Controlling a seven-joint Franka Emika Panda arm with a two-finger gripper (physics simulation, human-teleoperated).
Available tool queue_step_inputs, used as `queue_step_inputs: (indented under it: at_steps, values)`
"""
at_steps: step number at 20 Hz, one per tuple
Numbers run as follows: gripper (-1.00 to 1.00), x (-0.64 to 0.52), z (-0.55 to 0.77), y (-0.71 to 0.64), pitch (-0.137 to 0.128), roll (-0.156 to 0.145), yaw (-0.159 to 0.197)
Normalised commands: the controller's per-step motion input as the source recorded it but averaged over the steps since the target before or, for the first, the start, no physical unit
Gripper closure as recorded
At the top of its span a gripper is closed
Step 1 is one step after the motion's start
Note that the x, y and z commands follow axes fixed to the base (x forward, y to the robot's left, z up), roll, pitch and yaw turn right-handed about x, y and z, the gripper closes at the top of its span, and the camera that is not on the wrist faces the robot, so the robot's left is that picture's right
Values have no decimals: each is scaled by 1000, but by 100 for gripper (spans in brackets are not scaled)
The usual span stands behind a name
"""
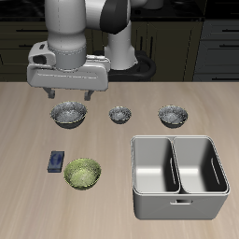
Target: Place the green bowl in the left side of the drainer
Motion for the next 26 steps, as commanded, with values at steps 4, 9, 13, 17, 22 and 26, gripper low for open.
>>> queue_step_inputs:
  at_steps: [4,9,13,17,22,26]
  values:
    - [-100,210,61,138,-18,-4,11]
    - [-100,87,-8,24,-4,-11,-1]
    - [-100,136,-110,18,5,-13,-12]
    - [-100,178,-216,72,15,-6,-8]
    - [-100,157,-226,136,15,1,-17]
    - [-100,91,-238,111,14,2,-14]
